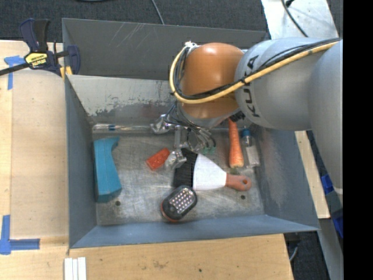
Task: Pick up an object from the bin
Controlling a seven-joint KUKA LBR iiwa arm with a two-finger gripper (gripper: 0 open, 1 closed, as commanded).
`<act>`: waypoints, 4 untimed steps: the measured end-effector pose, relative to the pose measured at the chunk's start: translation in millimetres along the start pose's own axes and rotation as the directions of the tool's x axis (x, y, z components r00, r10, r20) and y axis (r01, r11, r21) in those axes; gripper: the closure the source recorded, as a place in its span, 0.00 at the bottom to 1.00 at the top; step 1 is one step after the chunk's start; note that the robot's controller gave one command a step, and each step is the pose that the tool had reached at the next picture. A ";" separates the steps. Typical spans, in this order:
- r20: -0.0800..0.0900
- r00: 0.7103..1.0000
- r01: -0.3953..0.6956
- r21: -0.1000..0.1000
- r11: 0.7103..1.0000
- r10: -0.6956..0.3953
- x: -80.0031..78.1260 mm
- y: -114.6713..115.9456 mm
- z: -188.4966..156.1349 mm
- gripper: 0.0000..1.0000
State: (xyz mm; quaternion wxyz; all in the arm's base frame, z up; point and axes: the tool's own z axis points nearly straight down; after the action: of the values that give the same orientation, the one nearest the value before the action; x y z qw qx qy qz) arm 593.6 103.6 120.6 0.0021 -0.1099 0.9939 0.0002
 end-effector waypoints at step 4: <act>-0.002 0.998 0.066 0.000 0.998 -0.066 -24.1 -16.1 40.9 1.00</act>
Offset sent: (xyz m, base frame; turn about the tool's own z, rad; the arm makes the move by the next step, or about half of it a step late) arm 0.0241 -0.0095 -0.0506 -0.0697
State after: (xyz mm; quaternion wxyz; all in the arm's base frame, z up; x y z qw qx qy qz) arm 620.8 93.2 79.8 0.0009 -0.1427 0.9898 -0.0002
